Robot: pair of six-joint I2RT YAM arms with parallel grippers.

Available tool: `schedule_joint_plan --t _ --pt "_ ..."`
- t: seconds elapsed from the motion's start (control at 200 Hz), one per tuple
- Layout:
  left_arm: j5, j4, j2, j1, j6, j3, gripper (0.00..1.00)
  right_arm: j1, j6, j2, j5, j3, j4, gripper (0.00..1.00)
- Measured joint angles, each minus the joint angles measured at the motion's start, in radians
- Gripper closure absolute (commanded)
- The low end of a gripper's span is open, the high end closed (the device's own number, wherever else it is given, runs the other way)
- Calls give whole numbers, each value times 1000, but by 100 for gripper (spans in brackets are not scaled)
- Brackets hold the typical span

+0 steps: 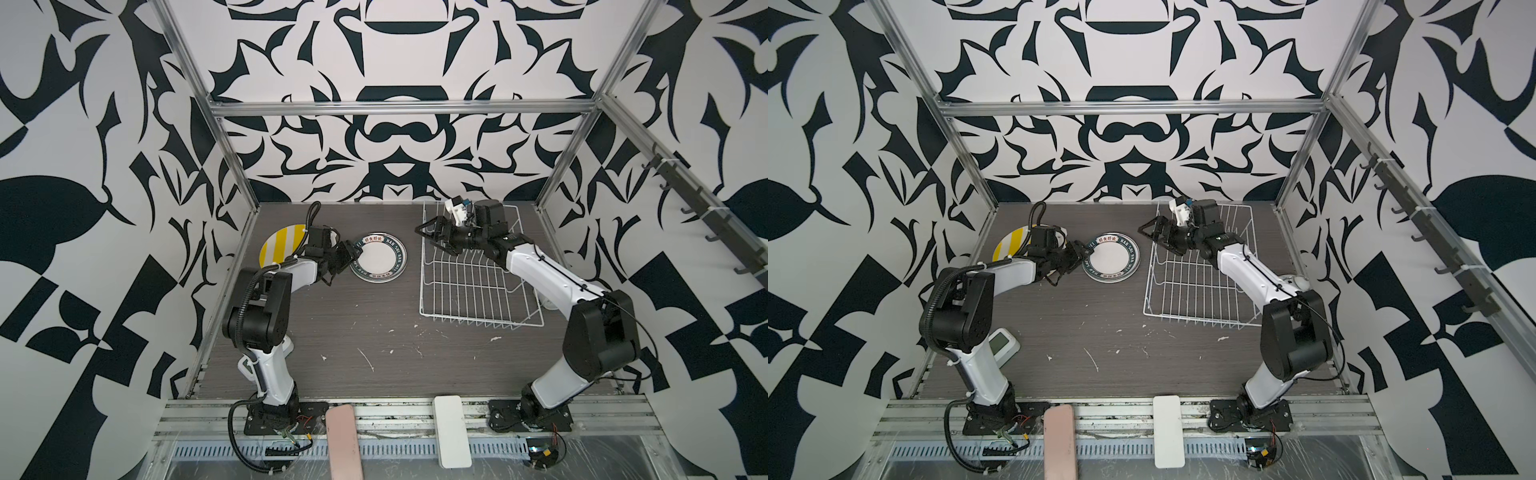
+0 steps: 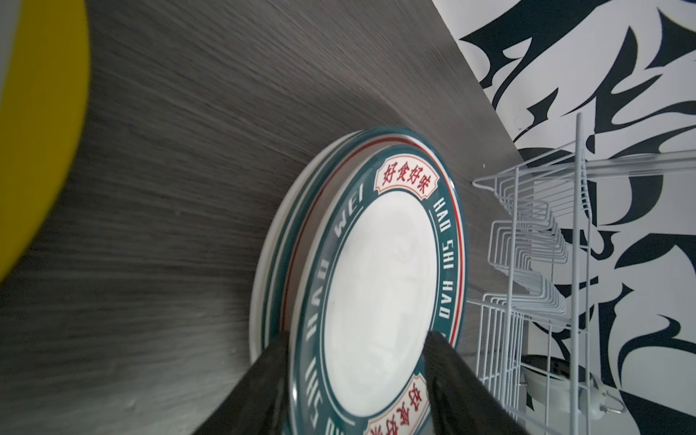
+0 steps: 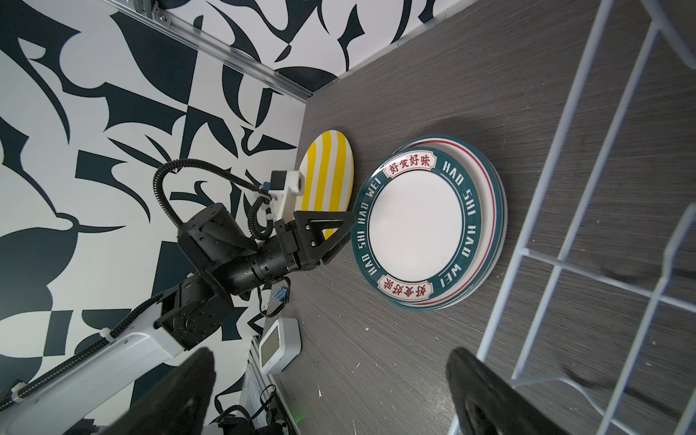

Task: Unload the plates from the dish rack
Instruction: Place the plate among the plates, then reset both arms

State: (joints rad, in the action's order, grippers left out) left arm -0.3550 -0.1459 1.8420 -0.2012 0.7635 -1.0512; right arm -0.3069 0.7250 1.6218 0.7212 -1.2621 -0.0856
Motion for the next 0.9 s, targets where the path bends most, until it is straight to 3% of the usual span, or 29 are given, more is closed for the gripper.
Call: schedule_joint_plan --t 0.535,0.595,0.63,0.68,0.9 --pt "47 139 -34 0 -56 -42 27 25 -60 -65 -55 27 -73 1" --pt "48 146 -54 0 -60 -41 22 26 -77 -83 -76 33 -82 1" --pt "49 151 -70 0 -67 -41 10 26 -89 -98 -92 43 -85 1" --pt "54 159 -95 0 -71 -40 0 28 -106 -118 -117 58 -92 1" --pt "109 222 -265 0 -122 -34 1 36 -203 -256 -267 202 -99 1"
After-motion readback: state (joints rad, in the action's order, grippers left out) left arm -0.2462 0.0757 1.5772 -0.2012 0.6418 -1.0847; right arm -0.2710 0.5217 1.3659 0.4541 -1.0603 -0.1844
